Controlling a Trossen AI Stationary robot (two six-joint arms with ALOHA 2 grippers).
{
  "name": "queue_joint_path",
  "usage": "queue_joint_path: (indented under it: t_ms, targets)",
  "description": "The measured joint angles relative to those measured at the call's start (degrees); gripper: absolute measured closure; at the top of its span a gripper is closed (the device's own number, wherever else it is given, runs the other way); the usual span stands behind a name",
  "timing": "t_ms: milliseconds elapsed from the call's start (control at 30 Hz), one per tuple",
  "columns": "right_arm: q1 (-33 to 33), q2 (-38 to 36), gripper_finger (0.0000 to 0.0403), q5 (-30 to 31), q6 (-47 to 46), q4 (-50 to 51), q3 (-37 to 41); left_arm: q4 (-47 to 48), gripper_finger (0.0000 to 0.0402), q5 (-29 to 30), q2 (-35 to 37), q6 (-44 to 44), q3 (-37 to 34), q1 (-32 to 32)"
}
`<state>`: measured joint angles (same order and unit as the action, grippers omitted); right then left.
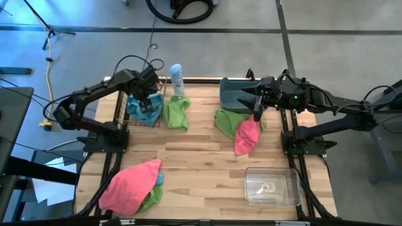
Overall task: Sort microfiber towel by color & place in baskets
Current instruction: Put the top left green towel into the blue bin
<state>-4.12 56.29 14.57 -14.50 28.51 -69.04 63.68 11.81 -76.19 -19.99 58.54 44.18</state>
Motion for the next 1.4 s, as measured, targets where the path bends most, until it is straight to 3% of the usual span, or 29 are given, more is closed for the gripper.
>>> queue_joint_path:
  t_ms: [133,333,667,767,1033,1167,1400]
  targets:
    - [0.0,0.0,0.0158,0.0,1.0,0.0,0.0,0.3,0.019,0.3,2.6,0.5,1.7,0.0]
    - [0.0,0.0,0.0158,0.2,2.1,0.0,0.0,-0.4,0.019,2.0,3.9,2.7,9.5,0.0]
    - [0.0,0.0,0.0158,0.3,1.8,0.0,0.0,-6.5,0.019,-13.3,5.0,21.4,21.1,-2.8]
    - [0.0,0.0,0.0158,0.3,3.0,0.0,0.0,-12.3,0.019,-16.8,7.0,24.8,21.0,-6.7]
    - [0.0,0.0,0.0158,0.3,4.5,0.0,0.0,-20.6,0.019,-16.8,8.1,31.3,20.9,-21.3]
    - [0.0,0.0,0.0158,0.3,4.5,0.0,0.0,-26.6,0.019,-16.8,7.8,29.7,20.9,-30.5]
    - [0.0,0.0,0.0158,0.2,0.0,-1.6,0.0,-45.9,0.019,-14.1,7.8,26.0,20.9,-42.3]
